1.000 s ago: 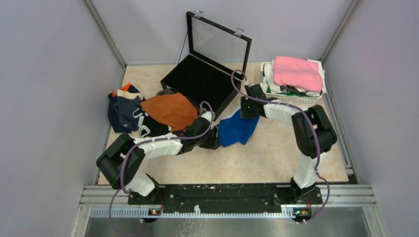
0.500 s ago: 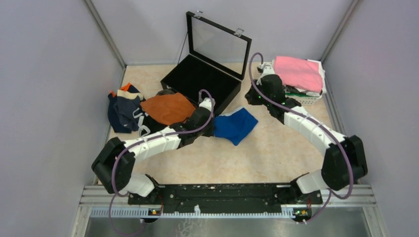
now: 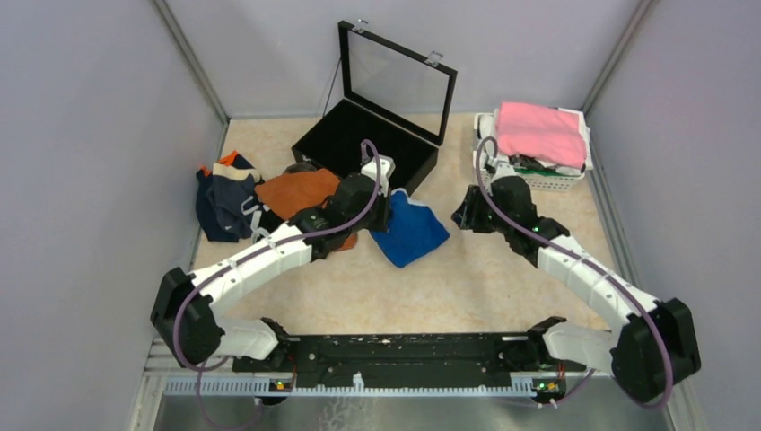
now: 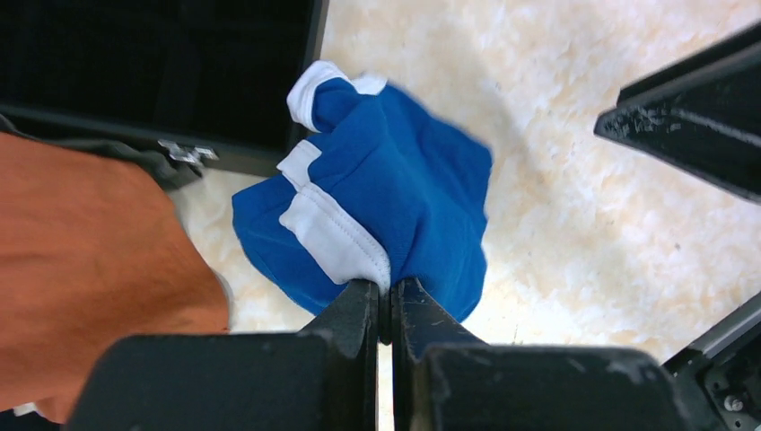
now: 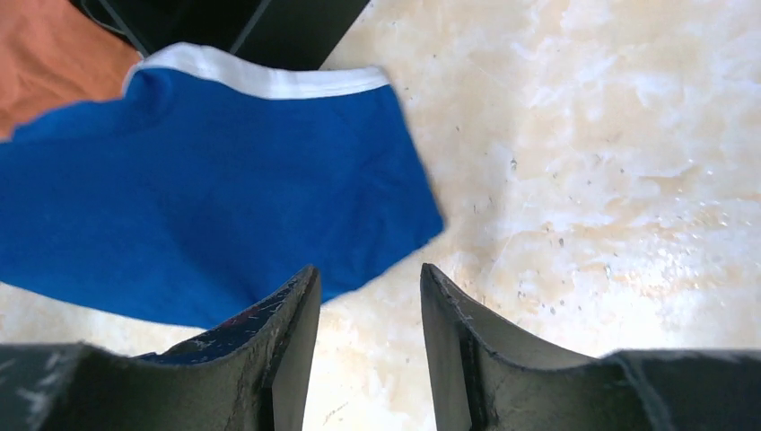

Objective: Roll the underwear
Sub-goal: Flatten out the underwear at the center of the board.

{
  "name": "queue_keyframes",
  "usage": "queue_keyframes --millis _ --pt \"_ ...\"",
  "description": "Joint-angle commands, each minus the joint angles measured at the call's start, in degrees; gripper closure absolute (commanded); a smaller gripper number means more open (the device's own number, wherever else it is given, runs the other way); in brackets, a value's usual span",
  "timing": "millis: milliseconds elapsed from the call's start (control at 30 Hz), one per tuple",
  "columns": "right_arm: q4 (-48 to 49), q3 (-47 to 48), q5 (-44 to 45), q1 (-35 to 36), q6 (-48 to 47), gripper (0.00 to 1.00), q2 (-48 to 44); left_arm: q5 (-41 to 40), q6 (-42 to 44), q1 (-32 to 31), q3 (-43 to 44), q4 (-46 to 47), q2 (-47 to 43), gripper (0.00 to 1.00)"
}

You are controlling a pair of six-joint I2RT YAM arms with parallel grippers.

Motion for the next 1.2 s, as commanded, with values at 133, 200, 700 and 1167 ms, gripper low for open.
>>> queue_keyframes --millis 133,200,700,1167 --pt "-5.42 0.7 8.93 0.14 1.35 0.54 -15.09 -6.73 5.83 -0.11 13.44 -9.53 -4.29 1.0" --pt "-6.34 0.57 10.81 0.08 1.53 0.54 -17.47 -8.71 7.22 -0.23 16.56 -12.3 -4.06 1.0" --pt "-10.43 -0.42 16.5 0.11 2.05 0.49 -24.32 -7.61 4.25 -26.58 18.22 -13.93 13.08 0.72" --pt "-9.22 -0.52 6.02 0.05 -2.75 0.4 -18.64 -15.5 -12.36 -28.94 -4.96 -8.06 -4.71 0.07"
